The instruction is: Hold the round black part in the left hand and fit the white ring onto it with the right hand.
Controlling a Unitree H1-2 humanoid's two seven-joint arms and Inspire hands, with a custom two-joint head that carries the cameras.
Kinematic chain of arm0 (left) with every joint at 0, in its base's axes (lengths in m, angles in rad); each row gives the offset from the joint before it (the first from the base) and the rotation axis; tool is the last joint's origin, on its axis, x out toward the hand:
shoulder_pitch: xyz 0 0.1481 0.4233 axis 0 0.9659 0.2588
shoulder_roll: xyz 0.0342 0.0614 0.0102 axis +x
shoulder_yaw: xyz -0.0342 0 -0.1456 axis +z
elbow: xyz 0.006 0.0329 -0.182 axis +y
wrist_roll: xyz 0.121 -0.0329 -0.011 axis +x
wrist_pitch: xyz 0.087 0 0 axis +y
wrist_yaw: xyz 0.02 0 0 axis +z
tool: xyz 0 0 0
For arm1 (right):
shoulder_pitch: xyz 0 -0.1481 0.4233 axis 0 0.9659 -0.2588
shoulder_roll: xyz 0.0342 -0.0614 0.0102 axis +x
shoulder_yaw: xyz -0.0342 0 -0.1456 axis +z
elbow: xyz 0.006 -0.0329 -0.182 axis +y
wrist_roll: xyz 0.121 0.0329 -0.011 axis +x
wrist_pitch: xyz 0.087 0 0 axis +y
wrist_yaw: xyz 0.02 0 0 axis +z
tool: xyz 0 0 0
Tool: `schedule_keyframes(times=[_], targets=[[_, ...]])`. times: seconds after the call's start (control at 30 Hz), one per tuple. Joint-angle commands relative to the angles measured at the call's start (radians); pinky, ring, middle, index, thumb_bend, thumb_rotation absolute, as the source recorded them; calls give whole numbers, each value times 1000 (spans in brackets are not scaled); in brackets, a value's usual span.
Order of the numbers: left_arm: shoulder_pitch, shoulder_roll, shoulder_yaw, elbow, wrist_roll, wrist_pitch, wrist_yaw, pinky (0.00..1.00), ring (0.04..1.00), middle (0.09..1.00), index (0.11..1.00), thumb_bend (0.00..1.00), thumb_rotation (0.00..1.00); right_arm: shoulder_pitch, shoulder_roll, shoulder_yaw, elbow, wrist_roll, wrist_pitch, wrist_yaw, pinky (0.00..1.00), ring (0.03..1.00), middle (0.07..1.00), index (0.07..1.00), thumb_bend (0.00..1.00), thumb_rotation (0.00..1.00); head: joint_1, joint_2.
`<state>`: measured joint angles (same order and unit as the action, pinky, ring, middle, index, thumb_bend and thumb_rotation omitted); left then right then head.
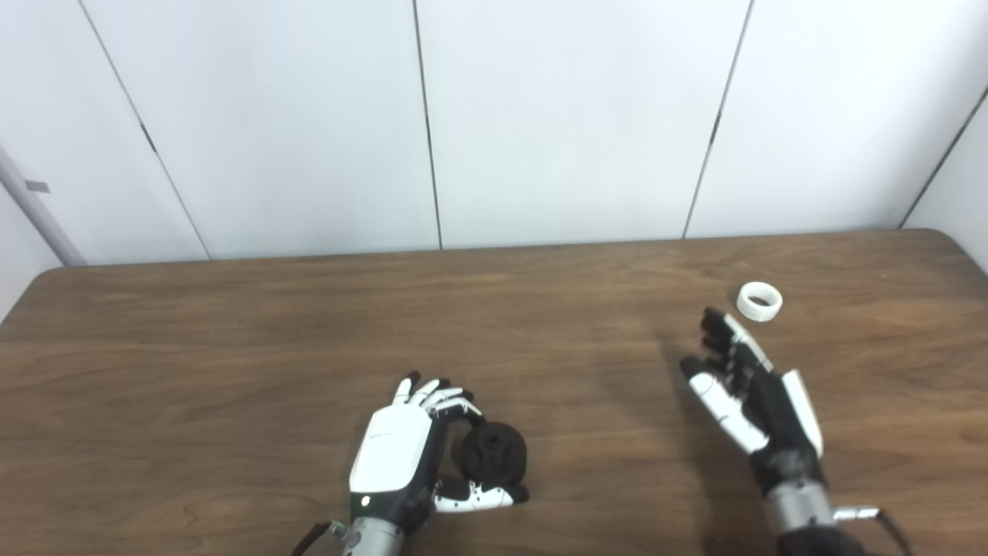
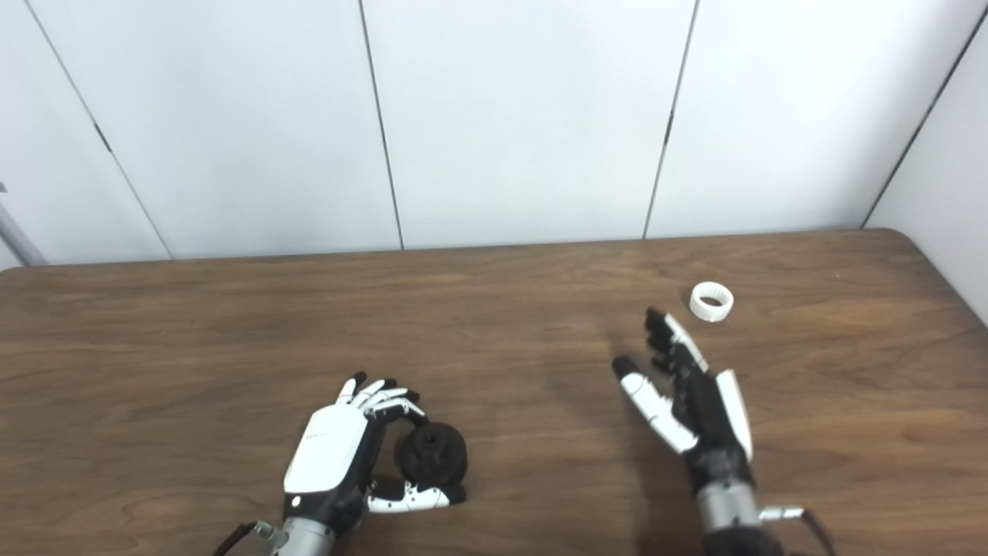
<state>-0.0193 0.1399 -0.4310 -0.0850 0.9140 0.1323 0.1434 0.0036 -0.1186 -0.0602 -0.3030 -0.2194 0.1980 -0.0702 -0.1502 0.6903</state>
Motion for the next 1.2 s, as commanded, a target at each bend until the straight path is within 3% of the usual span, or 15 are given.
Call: schedule_keyframes(times=[0.0,0.1,0.2,0.4,0.6,0.83,1.17], targets=[[0,15,0,25,17,-5,-10,1000,889,787,484,525,55,-56,-53,-15,-25,-45,7,0,854,900,901,871,674,542,-10,1],[1,20,8,23,9,-11,-13,1000,887,785,483,525,55,-103,-119,-28,-1,-82,39,16,849,889,903,860,709,510,-37,4],[-1,27,13,24,10,-17,-19,1000,887,784,483,525,54,-151,-183,-41,35,-90,63,36,958,947,931,850,767,471,-53,6],[-2,38,26,25,5,-36,-20,1000,884,779,483,525,53,-232,-292,6,86,-241,134,55,934,937,908,824,796,448,-87,9],[-1,56,38,18,-4,-49,-32,1000,883,779,484,525,54,-317,-330,26,159,-313,171,60,950,978,926,788,844,362,-153,8],[-8,72,76,23,-56,-74,-58,1000,884,783,484,524,52,-411,-360,70,301,-353,188,83,993,985,944,793,839,366,-231,5],[-9,79,83,22,-41,-81,-68,1000,877,781,484,524,52,-495,-400,111,456,-365,211,112,992,999,967,779,845,342,-263,0]])
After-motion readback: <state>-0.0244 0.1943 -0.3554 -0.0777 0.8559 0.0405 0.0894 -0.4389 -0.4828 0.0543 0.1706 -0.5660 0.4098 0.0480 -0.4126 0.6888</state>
